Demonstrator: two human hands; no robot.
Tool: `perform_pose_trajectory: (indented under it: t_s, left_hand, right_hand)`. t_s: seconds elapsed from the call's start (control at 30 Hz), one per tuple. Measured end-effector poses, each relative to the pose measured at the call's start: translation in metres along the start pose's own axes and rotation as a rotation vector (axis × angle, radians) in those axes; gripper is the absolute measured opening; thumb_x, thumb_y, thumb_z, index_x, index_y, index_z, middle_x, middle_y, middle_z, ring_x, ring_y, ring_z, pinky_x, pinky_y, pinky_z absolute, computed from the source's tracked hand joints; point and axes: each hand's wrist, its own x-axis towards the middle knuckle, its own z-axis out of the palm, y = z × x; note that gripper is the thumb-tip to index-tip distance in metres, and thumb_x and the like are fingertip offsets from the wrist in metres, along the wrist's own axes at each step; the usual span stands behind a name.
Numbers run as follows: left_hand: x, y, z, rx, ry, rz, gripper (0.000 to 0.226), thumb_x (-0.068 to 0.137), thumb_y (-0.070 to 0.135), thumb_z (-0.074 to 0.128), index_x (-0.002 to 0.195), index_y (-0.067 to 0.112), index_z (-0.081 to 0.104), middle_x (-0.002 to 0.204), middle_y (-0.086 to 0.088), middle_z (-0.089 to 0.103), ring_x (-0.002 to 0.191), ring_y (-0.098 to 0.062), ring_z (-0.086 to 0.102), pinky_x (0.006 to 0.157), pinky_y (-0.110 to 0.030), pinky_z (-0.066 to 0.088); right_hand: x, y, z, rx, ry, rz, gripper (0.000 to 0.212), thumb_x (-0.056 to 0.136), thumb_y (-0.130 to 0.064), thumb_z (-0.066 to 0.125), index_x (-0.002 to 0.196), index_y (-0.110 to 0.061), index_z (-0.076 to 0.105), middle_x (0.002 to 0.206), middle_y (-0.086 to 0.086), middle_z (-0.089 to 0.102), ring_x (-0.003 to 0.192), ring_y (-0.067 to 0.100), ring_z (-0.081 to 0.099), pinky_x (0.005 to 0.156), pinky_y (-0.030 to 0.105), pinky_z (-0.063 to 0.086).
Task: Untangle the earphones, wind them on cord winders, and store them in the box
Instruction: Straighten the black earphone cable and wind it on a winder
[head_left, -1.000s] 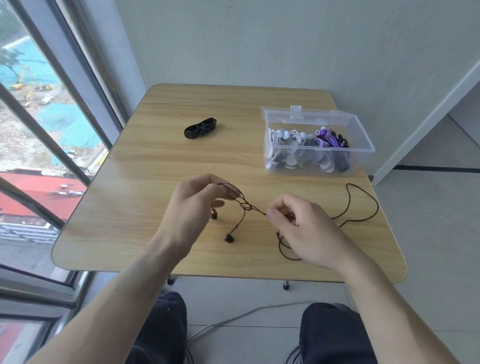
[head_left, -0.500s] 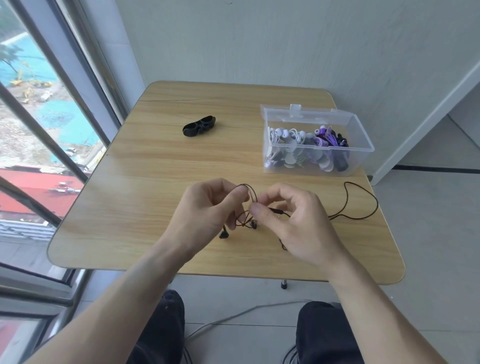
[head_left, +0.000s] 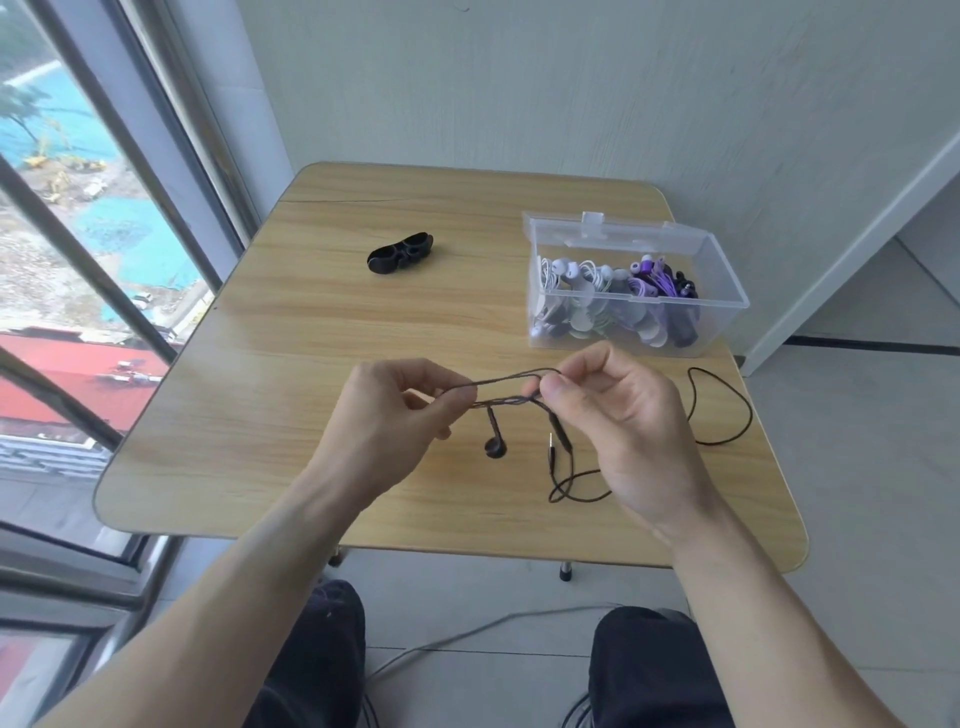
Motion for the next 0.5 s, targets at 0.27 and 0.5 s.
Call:
perform_pose_trajectory:
  t_s: [0.27, 0.5]
  left_hand:
    - [-0.001, 0.009, -0.008, -0.302, -0.337, -0.071, 0.029, 0.07, 0.035, 0.077, 0.087, 0.012, 0.078, 0.076, -0.012, 0.071, 0.064, -0.019, 0.058, 0.069, -0.028, 0.046]
    - [-0.002, 0.0, -0.005, 0.247, -0.194, 0.163, 0.008, 0.091, 0.02, 0.07, 0.085, 0.024, 0.072, 0.079, 0.014, 0.075, 0.07, -0.006, 0.067, 0.071, -0.017, 0.05]
  right_hand:
    - [0.002, -0.007, 0.002, 0.262, 0.065, 0.271, 0.014, 0.093, -0.02, 0.066, 0.084, -0.016, 0.056, 0.067, -0.001, 0.046, 0.058, 0.015, 0.05, 0.045, 0.026, 0.043]
    - [0.003, -0.003, 0.003, 0.359, 0.056, 0.283, 0.009, 0.087, -0.008, 0.062, 0.094, -0.004, 0.058, 0.076, 0.008, 0.063, 0.076, 0.024, 0.069, 0.062, 0.029, 0.058]
